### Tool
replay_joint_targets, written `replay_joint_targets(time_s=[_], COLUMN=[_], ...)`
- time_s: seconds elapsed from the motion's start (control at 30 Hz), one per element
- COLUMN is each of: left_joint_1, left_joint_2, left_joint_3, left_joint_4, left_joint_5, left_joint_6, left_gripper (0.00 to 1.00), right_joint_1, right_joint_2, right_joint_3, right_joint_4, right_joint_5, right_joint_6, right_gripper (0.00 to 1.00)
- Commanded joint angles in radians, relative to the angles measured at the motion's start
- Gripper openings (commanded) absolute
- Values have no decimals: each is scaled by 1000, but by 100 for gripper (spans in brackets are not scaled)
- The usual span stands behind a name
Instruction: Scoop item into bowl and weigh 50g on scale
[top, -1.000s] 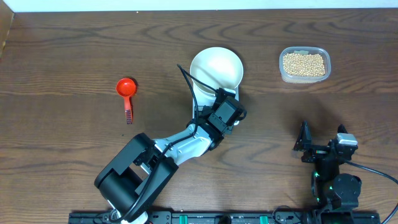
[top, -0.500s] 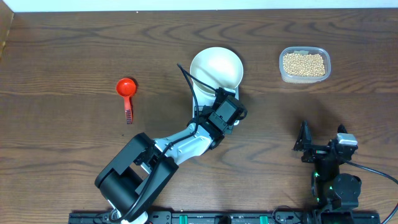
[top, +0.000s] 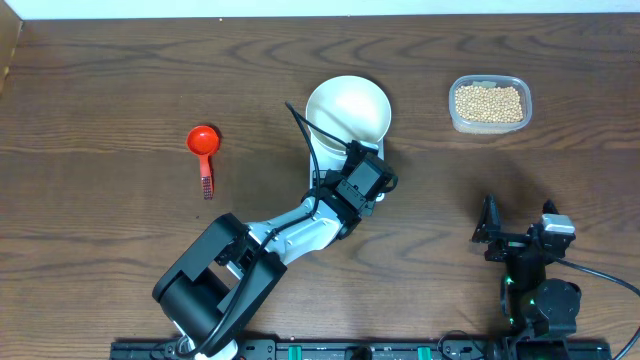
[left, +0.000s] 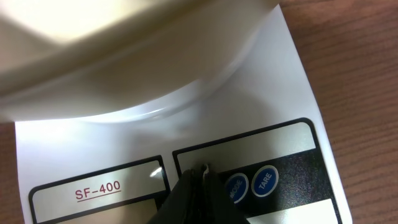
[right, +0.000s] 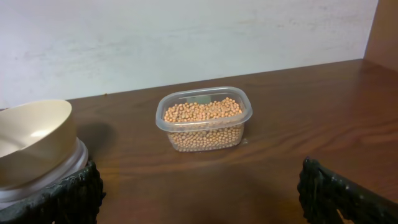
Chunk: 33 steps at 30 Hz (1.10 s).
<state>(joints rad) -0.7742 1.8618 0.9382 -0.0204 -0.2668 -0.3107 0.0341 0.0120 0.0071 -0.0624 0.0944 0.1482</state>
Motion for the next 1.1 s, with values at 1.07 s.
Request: replay_joint_targets(time_s=[1.07], left_joint_1=[23], left_joint_2=[169], left_joint_3=[-119], left_joint_4=[-111], left_joint_5=[44], left_joint_6=[-2], left_gripper=[7], right_joint_1=[9], right_joint_2=[-6], right_joint_3=[-2], right_joint_4=[-2], right_joint_5=[5], right_joint_6=[-8], right_gripper=[99])
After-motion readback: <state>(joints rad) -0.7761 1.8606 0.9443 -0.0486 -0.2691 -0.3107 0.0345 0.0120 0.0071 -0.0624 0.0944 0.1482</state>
